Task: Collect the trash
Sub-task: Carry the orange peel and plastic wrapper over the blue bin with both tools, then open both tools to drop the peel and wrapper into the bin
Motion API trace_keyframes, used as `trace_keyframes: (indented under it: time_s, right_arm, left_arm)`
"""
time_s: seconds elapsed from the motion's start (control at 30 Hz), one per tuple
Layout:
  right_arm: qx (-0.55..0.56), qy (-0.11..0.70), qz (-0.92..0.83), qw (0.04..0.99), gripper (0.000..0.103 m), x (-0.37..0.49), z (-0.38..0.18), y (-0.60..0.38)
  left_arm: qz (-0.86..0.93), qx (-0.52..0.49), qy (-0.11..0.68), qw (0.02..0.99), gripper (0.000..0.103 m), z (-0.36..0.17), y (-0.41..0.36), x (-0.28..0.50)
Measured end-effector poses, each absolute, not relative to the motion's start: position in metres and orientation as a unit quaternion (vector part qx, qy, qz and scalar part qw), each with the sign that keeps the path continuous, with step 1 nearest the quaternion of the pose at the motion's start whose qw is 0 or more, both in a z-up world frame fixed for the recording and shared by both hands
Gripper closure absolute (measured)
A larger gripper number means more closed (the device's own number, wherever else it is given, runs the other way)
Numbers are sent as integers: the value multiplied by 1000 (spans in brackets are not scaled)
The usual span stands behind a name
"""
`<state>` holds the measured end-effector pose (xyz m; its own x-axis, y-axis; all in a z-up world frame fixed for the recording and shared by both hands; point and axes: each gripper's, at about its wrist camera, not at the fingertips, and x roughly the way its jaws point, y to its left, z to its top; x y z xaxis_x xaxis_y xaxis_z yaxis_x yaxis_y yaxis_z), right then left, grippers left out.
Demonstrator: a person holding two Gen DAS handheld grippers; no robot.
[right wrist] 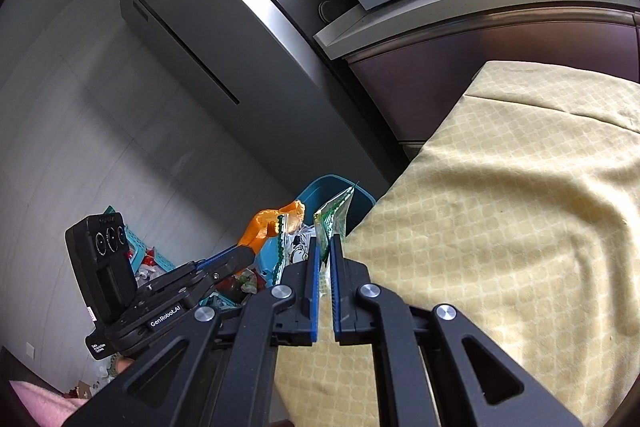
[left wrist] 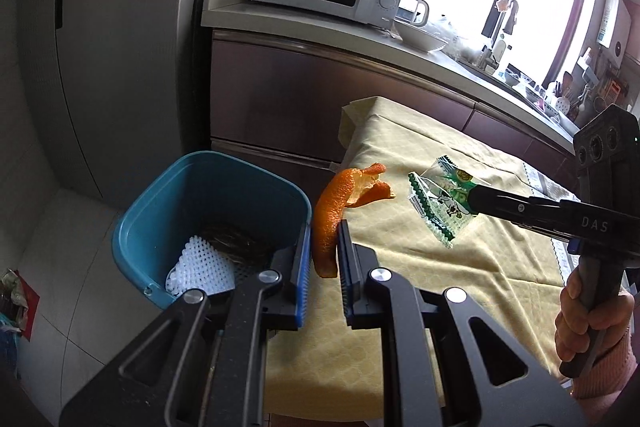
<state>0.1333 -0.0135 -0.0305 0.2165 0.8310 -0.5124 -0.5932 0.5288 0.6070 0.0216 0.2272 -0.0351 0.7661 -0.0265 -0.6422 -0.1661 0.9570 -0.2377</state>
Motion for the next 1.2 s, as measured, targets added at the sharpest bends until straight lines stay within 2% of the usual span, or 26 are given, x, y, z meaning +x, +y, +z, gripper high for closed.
trace_keyframes:
  time_s: [0.63,1.2]
  right_arm:
    - [89,442,484,750,99,142,-35,58]
    - [12,491,459,740,97,161,-69,140]
  left_arm:
    - [98,-155,349,919,90,-54,277,24]
    - [136,-176,395,891,89,-113,324,52]
